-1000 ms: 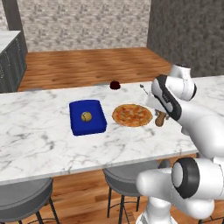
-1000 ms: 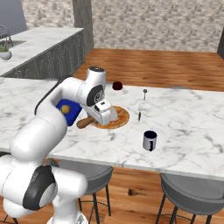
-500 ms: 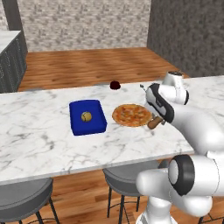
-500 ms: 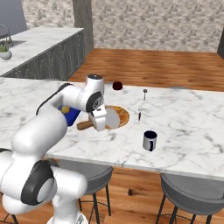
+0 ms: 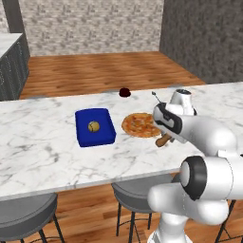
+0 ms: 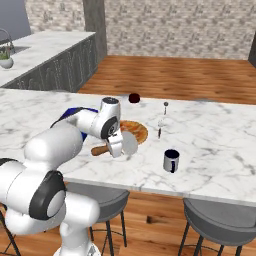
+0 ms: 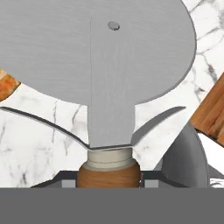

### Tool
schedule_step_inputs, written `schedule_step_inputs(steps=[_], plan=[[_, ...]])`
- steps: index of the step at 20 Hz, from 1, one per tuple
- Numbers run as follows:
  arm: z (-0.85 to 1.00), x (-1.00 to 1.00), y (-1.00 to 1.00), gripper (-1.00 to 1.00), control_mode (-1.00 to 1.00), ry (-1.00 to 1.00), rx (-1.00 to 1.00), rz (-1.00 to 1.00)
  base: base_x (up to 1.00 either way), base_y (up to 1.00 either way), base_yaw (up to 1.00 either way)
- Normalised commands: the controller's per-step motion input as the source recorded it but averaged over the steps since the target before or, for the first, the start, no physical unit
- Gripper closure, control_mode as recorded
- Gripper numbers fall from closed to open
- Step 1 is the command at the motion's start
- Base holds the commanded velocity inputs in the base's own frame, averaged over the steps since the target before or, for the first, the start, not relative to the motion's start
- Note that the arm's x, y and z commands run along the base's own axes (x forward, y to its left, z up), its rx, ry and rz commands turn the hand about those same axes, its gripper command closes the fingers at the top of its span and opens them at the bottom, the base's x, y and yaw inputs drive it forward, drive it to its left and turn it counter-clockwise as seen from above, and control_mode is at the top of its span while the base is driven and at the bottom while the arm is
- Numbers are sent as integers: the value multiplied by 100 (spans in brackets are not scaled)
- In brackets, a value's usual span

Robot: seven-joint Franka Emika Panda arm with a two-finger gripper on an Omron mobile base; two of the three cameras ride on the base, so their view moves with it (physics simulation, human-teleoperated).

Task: Take the pizza cutter from the drawer on the left and place it on the dining counter for cutting.

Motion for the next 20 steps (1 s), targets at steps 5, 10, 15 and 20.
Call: schedule_step_inputs(steps=[5,10,15,20], plan=[[-31,29,-8,100,-100,0,1,0,0,0,0],[-31,17,-14,100,-100,0,1,0,0,0,0],[-26,16,-3,100,-100,0,0,0,0,0,0],[-9,37,0,100,-100,0,0,0,0,0,0]])
